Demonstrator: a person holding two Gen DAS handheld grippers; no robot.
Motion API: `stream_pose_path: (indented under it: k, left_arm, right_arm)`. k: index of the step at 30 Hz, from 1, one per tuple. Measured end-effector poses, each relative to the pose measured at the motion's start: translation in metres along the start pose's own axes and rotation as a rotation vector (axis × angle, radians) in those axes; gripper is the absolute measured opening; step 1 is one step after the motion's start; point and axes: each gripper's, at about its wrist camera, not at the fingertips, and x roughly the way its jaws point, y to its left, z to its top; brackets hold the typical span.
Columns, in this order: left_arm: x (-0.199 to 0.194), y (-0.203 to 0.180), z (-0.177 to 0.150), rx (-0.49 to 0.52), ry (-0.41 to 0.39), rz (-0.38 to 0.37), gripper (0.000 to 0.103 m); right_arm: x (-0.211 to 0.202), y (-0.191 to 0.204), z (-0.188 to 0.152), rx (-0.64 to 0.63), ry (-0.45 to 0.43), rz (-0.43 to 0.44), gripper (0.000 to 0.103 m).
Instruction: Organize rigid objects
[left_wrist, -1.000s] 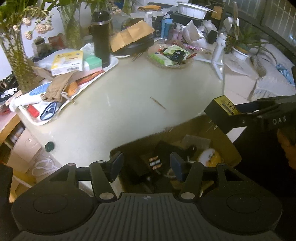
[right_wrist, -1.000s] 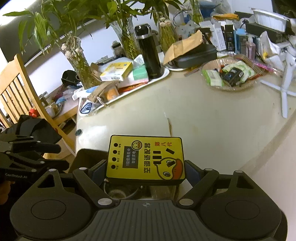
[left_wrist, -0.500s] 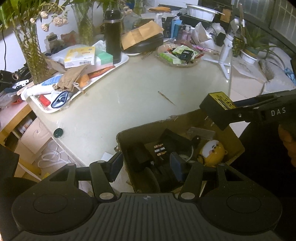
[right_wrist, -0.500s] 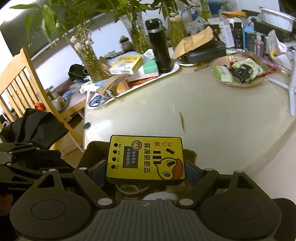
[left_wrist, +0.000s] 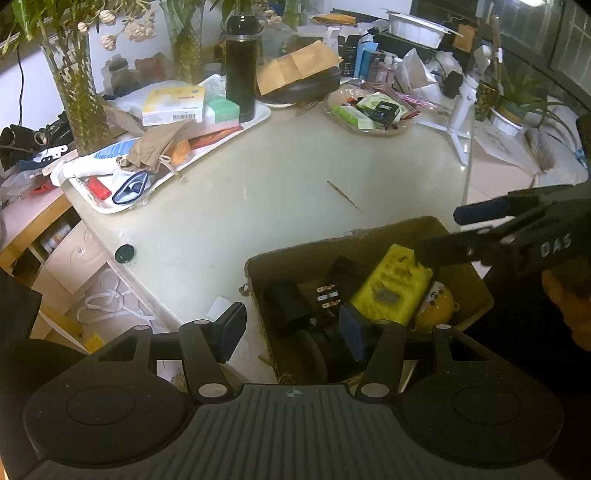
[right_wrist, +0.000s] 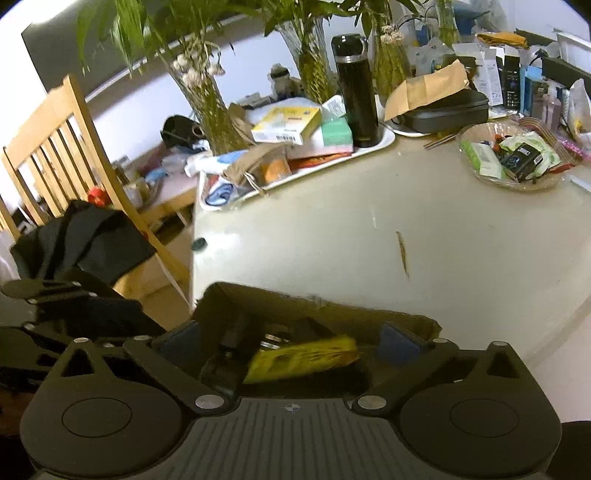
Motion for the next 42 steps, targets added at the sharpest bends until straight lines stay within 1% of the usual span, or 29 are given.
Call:
stream_pose_path:
  k: [5, 6, 7, 8, 12, 15, 17, 20, 21, 22, 23, 24, 25, 31, 36, 42]
  left_arm:
    - [0.002, 0.001, 0.0, -0.009, 0.004, 0.011, 0.057]
    - [0.002, 0.001, 0.0, -0.009, 0.003, 0.014, 0.061]
    - [0.001, 0.001, 0.0, -0.009, 0.003, 0.016, 0.069]
    - [0.001, 0.001, 0.0, -0.011, -0.002, 0.019, 0.07]
    - [0.0, -0.001, 0.002, -0.017, -0.01, 0.02, 0.07]
    - [-0.002, -0.002, 0.003, -0.025, -0.018, 0.027, 0.071]
    - [-0.003, -0.002, 0.004, -0.028, -0.023, 0.039, 0.08]
    - [-0.005, -0.003, 0.006, -0.032, -0.048, 0.058, 0.081]
    - [-0.006, -0.004, 0.006, -0.031, -0.055, 0.067, 0.084]
    - [-0.007, -0.005, 0.007, -0.03, -0.062, 0.074, 0.09]
    - [-0.008, -0.005, 0.007, -0.031, -0.07, 0.081, 0.093]
    - [-0.009, -0.006, 0.007, -0.03, -0.082, 0.089, 0.099]
    - [-0.009, -0.007, 0.007, -0.027, -0.087, 0.096, 0.103]
    - [-0.007, -0.013, 0.007, 0.0, -0.06, 0.136, 0.103]
    - [-0.003, -0.013, 0.003, 0.004, -0.027, 0.144, 0.103]
    - [0.005, -0.016, -0.004, 0.033, 0.067, 0.142, 0.103]
  right_arm:
    - [0.006, -0.003, -0.007, 0.015, 0.046, -0.054, 0.103]
    - [0.005, -0.004, -0.009, 0.018, 0.053, -0.064, 0.103]
    - [0.005, -0.004, -0.011, 0.021, 0.06, -0.077, 0.103]
    - [0.005, -0.005, -0.012, 0.021, 0.068, -0.093, 0.103]
    - [0.003, -0.006, -0.017, 0.002, 0.081, -0.161, 0.103]
    - [0.0, -0.006, -0.02, 0.0, 0.077, -0.187, 0.103]
    - [-0.003, -0.006, -0.02, 0.002, 0.072, -0.209, 0.103]
    - [-0.007, -0.003, -0.021, -0.006, 0.058, -0.259, 0.103]
    - [-0.008, -0.002, -0.021, -0.01, 0.054, -0.276, 0.103]
    - [-0.009, -0.002, -0.021, -0.014, 0.05, -0.294, 0.103]
    - [-0.01, -0.001, -0.022, -0.018, 0.047, -0.313, 0.103]
    - [-0.011, 0.0, -0.022, -0.02, 0.046, -0.33, 0.103]
    - [-0.012, 0.001, -0.023, -0.022, 0.046, -0.349, 0.103]
    - [-0.014, 0.003, -0.029, -0.035, 0.058, -0.404, 0.103]
    - [-0.012, 0.005, -0.034, -0.036, 0.1, -0.406, 0.103]
    - [-0.006, 0.008, -0.043, -0.027, 0.175, -0.388, 0.103]
